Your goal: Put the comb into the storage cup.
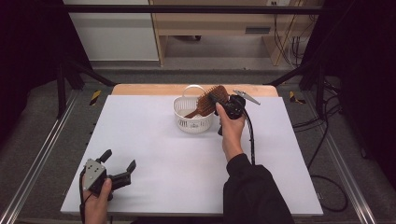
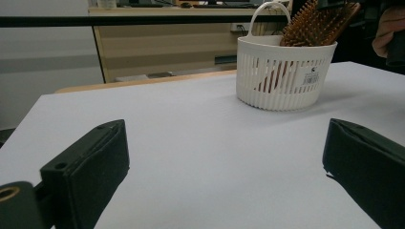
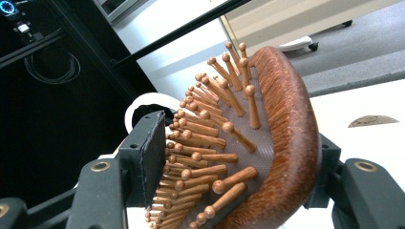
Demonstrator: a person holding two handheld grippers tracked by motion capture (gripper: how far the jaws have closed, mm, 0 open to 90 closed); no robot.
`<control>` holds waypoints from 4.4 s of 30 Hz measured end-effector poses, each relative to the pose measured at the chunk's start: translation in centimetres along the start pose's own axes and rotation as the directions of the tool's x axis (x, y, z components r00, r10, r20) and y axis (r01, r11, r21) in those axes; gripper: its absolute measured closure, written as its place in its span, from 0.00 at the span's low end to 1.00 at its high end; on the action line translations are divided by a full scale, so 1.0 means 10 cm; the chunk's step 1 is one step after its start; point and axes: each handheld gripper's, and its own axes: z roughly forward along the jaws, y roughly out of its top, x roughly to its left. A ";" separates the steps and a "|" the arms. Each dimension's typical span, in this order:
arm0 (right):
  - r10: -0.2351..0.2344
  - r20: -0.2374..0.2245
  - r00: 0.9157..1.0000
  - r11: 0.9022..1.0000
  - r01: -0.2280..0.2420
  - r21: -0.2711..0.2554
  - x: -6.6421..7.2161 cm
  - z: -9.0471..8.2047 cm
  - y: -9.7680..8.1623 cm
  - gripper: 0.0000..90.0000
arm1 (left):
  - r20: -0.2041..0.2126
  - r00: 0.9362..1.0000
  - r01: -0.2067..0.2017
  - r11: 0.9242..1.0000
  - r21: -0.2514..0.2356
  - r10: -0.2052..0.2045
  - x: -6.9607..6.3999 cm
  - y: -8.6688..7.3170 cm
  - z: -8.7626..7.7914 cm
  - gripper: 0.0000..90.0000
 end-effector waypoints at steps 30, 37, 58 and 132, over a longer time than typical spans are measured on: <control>0.007 0.000 1.000 1.000 -0.007 0.017 -0.03 0.00 0.01 0.39 | 0.003 1.000 -0.002 1.000 0.005 0.002 0.00 0.00 0.01 0.02; 0.007 -0.005 1.000 0.999 -0.007 0.031 -0.04 0.01 0.00 0.33 | 0.004 1.000 -0.001 1.000 0.005 0.001 0.00 0.00 0.01 0.02; 0.020 0.003 1.000 0.999 -0.020 0.033 -0.02 0.00 0.01 0.18 | 0.004 1.000 -0.001 1.000 0.006 0.001 0.00 0.00 0.01 0.02; -0.273 0.067 0.960 0.961 0.274 -0.018 0.06 -0.55 0.51 0.12 | -0.027 1.000 -0.008 1.000 0.015 0.008 0.02 -0.02 0.01 0.02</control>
